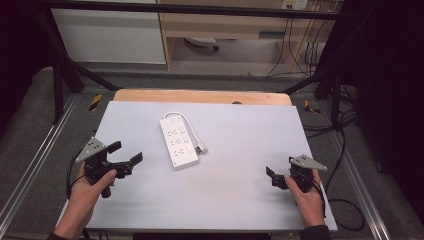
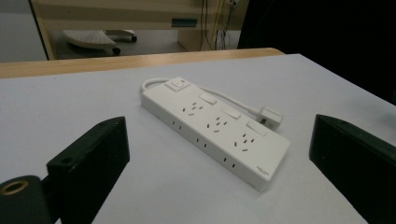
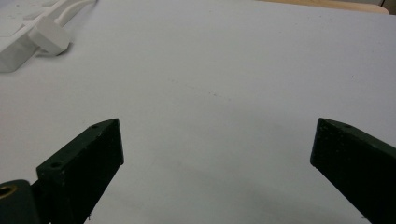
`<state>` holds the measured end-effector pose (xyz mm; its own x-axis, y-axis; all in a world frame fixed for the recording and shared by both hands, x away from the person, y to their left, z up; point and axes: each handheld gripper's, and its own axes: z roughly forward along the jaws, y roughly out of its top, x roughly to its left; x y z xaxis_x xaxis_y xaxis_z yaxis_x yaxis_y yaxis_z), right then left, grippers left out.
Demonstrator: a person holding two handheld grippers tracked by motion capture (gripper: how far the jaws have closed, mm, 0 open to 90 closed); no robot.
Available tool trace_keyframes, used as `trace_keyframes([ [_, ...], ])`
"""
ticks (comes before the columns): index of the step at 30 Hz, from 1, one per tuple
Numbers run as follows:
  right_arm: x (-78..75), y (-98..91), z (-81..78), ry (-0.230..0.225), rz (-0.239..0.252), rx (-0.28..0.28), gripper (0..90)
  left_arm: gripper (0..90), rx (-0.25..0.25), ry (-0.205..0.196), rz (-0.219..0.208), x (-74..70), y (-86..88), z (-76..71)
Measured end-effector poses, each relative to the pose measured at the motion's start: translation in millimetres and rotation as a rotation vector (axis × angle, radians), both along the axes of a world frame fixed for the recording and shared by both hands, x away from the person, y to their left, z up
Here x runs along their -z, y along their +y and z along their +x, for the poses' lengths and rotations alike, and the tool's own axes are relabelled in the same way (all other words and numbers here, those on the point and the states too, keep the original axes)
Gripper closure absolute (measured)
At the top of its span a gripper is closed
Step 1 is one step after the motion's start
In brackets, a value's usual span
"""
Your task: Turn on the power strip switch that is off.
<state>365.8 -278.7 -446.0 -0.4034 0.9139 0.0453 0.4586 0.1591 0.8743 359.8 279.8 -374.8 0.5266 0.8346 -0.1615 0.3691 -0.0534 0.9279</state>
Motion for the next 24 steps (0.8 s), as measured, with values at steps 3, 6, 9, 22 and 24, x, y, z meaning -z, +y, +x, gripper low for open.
trace_keyframes([
  [3, -0.5, 1.4, -0.2, 0.001, 0.005, -0.002, 3.3, 5.3, 0.0, -0.001, 0.007, -1.1, -5.8, 3.7],
  [6, -0.7, 3.8, 0.0, -0.001, 0.008, -0.01, 3.4, 5.5, 0.003, -0.004, 0.005, -1.4, -10.8, 6.4],
  [9, -0.4, 5.1, 0.3, -0.003, 0.007, -0.015, 3.5, 5.8, 0.009, -0.008, 0.009, -2.6, -24.3, 12.5],
  [22, -4.0, 3.4, -5.3, -0.03, 0.007, -0.014, 3.5, 5.9, 0.048, -0.021, 0.046, -13.2, -55.8, 25.8],
  [24, -4.3, 3.5, -5.4, -0.031, 0.006, -0.017, 3.5, 5.9, 0.049, -0.022, 0.045, -13.2, -56.7, 26.3],
])
